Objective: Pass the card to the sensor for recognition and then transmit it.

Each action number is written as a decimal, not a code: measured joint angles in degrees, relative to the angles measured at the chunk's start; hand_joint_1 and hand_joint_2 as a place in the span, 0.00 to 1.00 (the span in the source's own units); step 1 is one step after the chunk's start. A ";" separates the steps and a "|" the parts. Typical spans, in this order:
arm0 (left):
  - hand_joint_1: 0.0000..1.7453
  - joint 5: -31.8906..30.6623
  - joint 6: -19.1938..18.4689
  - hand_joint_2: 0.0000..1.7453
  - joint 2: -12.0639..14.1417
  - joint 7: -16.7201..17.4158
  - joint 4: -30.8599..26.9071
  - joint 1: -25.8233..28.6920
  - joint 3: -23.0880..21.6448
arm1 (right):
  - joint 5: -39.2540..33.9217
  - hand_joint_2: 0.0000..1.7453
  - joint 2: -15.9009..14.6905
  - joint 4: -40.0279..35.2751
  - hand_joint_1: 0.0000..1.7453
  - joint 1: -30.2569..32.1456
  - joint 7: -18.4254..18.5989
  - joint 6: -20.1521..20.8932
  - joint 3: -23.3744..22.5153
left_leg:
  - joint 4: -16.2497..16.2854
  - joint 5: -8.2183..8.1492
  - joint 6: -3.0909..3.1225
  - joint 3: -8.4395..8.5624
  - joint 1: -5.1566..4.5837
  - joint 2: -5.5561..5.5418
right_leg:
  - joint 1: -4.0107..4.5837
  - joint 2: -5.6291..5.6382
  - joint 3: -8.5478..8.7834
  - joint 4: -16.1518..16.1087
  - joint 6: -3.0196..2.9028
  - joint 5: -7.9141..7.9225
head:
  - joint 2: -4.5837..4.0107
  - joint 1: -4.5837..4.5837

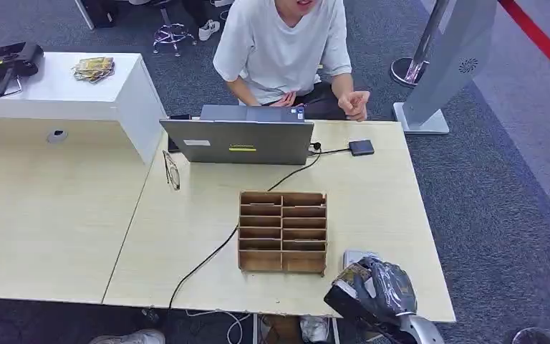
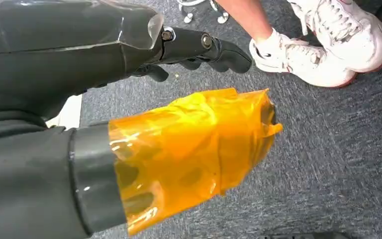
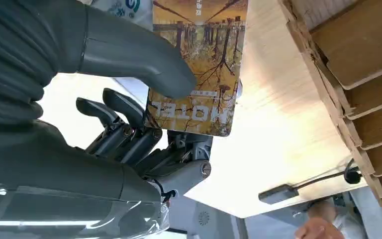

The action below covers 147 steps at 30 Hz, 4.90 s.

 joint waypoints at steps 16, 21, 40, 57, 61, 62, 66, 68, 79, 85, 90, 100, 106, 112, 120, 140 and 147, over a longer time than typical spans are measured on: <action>0.00 -0.13 -0.48 0.00 -0.20 0.00 0.00 0.04 0.07 | 16.50 1.00 6.25 0.01 1.00 0.27 1.95 -5.63 -5.24 | 0.00 0.00 0.00 -0.01 0.00 0.00 | 0.00 0.00 -0.01 0.00 0.00 0.00 | 0.00 0.00; 0.00 -0.09 -0.50 0.00 -0.24 0.00 0.00 0.03 0.15 | 21.01 1.00 8.44 -2.77 1.00 1.09 1.25 -9.68 -7.54 | 0.00 0.00 0.00 -0.01 0.00 0.00 | 0.00 0.00 -0.02 0.00 0.00 -0.01 | 0.00 0.00; 0.00 -0.79 -0.48 0.00 -0.26 -0.02 0.00 0.00 0.83 | 1.47 1.00 10.06 -0.56 1.00 0.40 -2.45 2.40 -11.94 | 0.00 0.00 0.00 -0.02 0.00 0.02 | 0.00 0.01 -0.02 0.00 0.00 0.00 | 0.00 0.00; 0.00 -2.32 -0.57 0.00 -0.28 1.05 0.00 -0.08 0.83 | 10.72 1.00 10.12 10.65 1.00 -5.20 7.04 3.21 -15.37 | 0.01 0.00 0.00 0.01 -0.01 0.01 | -0.01 0.01 0.01 0.00 0.00 0.00 | 0.00 0.00; 0.00 -2.56 -0.61 0.00 -0.28 1.07 0.00 -0.10 0.83 | 13.14 1.00 10.41 12.42 1.00 -5.64 7.45 2.95 -16.70 | 0.01 0.00 0.00 0.02 0.00 0.01 | 0.00 0.01 0.02 0.00 0.00 0.00 | 0.00 0.00; 0.00 -2.56 -0.63 0.00 -0.28 1.07 0.00 -0.10 0.83 | 13.66 1.00 10.54 12.63 1.00 -5.69 7.54 2.73 -17.02 | 0.01 0.00 0.00 0.02 0.00 0.01 | 0.00 0.01 0.02 0.00 0.00 0.00 | 0.00 0.00; 0.00 -2.51 -0.66 0.00 -0.31 1.07 0.00 -0.10 0.83 | 15.52 1.00 10.82 12.88 1.00 -5.77 7.72 1.64 -18.19 | 0.01 0.00 0.00 0.03 0.00 0.01 | 0.00 0.01 0.03 0.00 0.00 0.00 | 0.00 0.00; 0.00 -2.43 -0.66 0.00 -0.31 1.07 0.00 -0.10 0.83 | 16.11 1.00 11.00 12.68 1.00 -5.77 7.72 1.27 -18.87 | 0.01 0.00 0.00 0.03 0.00 0.01 | 0.00 0.01 0.03 0.00 0.00 0.00 | 0.00 0.00; 0.00 -1.88 -0.66 0.00 -0.31 1.07 0.00 -0.10 0.85 | 17.42 1.00 11.15 9.67 1.00 -5.27 7.34 0.28 -20.94 | 0.02 0.00 0.00 0.03 -0.01 0.01 | -0.01 0.01 0.03 0.00 0.01 0.01 | 0.00 0.00; 0.00 -0.81 -0.61 0.00 -0.31 0.94 0.00 -0.07 1.01 | 15.62 1.00 11.41 0.55 1.00 -1.74 2.78 -1.38 -23.67 | 0.00 -0.01 0.00 -0.01 0.00 0.00 | 0.00 0.00 -0.01 0.00 0.00 -0.01 | 0.00 0.00; 0.00 -0.66 -0.57 0.00 -0.33 0.74 0.00 -0.07 1.31 | 11.74 1.00 12.07 -2.62 1.00 -1.01 -2.50 -2.84 -23.32 | -0.01 -0.01 0.00 -0.02 0.00 0.02 | 0.00 0.01 -0.02 0.00 0.00 -0.01 | 0.00 0.00; 0.00 -1.36 -0.70 0.00 -0.31 -0.11 0.00 -0.10 1.40 | 8.44 1.00 13.55 -4.83 1.00 -4.59 -10.86 -6.23 -16.00 | 0.00 0.01 -0.01 -0.01 0.00 0.02 | 0.00 0.02 -0.01 0.02 -0.01 0.00 | 0.00 0.00; 0.00 -2.05 -1.05 0.00 -0.28 -0.11 0.00 -0.15 1.40 | 8.62 1.00 14.54 -4.35 1.00 -8.87 -10.97 -6.21 -11.25 | 0.00 0.02 -0.01 -0.01 0.00 0.02 | 0.00 0.02 -0.01 0.02 -0.01 0.00 | 0.00 0.00; 0.00 -2.89 -1.31 0.00 -0.24 -0.11 0.00 -0.21 1.40 | 13.25 1.00 15.19 -2.47 1.00 -12.70 -8.24 -7.76 -8.11 | -0.01 0.02 -0.01 -0.02 0.00 0.01 | 0.00 0.02 -0.01 0.03 -0.01 0.00 | 0.00 -0.02; 0.00 -3.74 -1.62 0.00 -0.17 -0.11 0.00 -0.30 1.40 | 19.09 1.00 15.78 2.30 1.00 -17.26 -4.87 -8.68 -6.25 | 0.00 0.02 -0.01 -0.02 0.00 0.00 | 0.00 0.01 0.00 0.03 -0.01 0.01 | 0.00 0.00; 0.00 -3.04 -1.60 0.00 -0.11 -0.15 0.00 -0.29 1.40 | 19.06 0.00 15.78 4.02 0.00 -17.07 -8.09 -10.32 -3.78 | 0.00 0.02 -0.01 -0.02 0.00 -0.01 | 0.00 0.01 -0.02 0.02 0.00 0.00 | 0.00 0.02; 0.00 -1.57 -1.01 0.00 -0.11 -0.26 0.00 -0.28 1.70 | 4.91 0.00 15.78 -3.07 0.00 -11.35 -15.88 -9.54 -2.62 | -0.01 0.00 -0.01 -0.02 0.00 -0.01 | 0.00 0.01 -0.02 0.02 -0.01 -0.02 | 0.00 0.02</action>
